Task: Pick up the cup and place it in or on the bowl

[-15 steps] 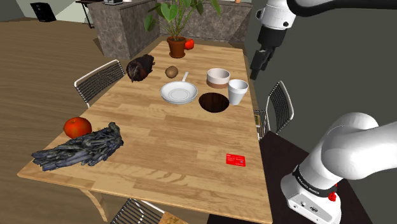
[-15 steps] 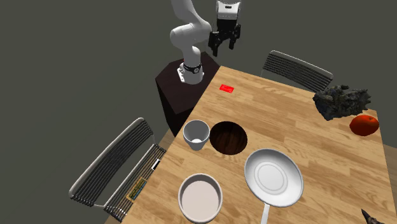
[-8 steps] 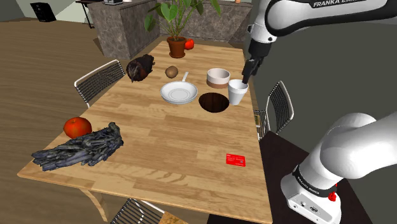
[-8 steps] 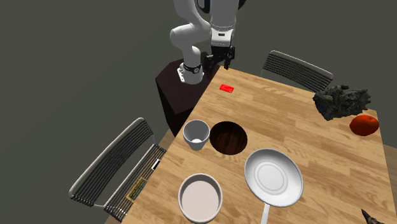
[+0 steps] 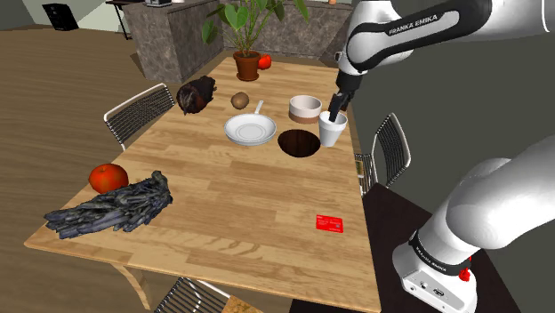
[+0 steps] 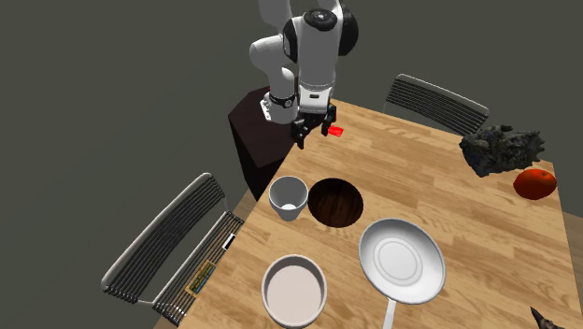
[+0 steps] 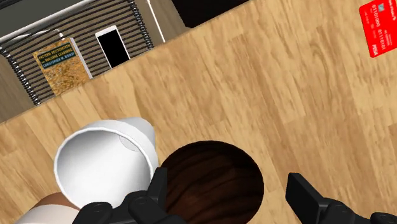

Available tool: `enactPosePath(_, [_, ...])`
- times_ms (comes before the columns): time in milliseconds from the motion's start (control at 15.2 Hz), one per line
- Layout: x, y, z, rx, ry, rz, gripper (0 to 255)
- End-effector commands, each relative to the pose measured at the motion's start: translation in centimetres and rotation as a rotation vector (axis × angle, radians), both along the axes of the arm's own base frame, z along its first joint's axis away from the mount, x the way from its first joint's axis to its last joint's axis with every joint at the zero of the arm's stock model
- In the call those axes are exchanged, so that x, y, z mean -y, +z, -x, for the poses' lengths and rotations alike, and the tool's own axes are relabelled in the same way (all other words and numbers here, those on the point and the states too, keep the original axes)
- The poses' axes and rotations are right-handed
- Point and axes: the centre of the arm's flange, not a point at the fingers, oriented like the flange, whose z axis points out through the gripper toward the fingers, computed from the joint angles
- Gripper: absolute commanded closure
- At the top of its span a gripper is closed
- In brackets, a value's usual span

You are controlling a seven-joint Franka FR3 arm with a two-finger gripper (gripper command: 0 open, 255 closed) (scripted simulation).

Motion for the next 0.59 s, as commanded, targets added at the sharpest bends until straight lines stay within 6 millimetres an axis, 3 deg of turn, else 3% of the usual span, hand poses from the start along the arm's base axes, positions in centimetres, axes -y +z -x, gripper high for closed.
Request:
enactPosePath(0, [1.7, -1.5, -1.5, 0.005, 0.002, 0.001, 0])
enactPosePath(462, [6.8, -7.0, -6.4, 0.015, 0.005, 0.002, 0])
enactPosePath(528, [6.8, -7.6, -6.4, 0.015, 0.005, 0.002, 0])
